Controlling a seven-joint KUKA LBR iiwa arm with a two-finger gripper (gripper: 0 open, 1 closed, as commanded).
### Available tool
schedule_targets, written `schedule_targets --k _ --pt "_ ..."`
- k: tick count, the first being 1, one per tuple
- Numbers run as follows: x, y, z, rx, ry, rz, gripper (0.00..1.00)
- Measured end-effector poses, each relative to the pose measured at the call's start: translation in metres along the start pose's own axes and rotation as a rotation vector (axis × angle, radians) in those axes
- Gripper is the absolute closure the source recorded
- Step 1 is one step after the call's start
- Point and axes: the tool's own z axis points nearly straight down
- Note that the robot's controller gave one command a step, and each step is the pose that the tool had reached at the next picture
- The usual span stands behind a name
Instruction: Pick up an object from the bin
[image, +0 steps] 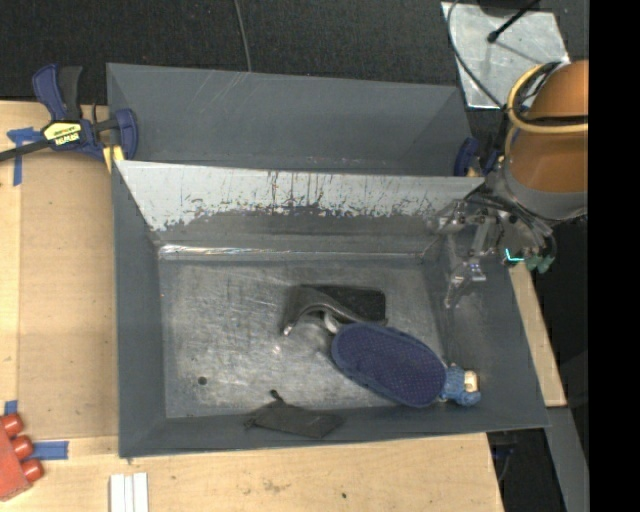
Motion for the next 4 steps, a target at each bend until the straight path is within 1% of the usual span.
schedule_targets --k 1,2,3,4 --pt "0.0 0.055 0.073 -0.002 -0.001 -0.234 0.0" --pt "-0.011 0.1 0.122 0.006 0.0 -0.492 0.0" --pt "-0.011 0.099 0.12 0.008 0.003 -0.491 1.0" --pt "-0.033 0.087 -0.041 0.004 -0.007 -0.883 1.0"
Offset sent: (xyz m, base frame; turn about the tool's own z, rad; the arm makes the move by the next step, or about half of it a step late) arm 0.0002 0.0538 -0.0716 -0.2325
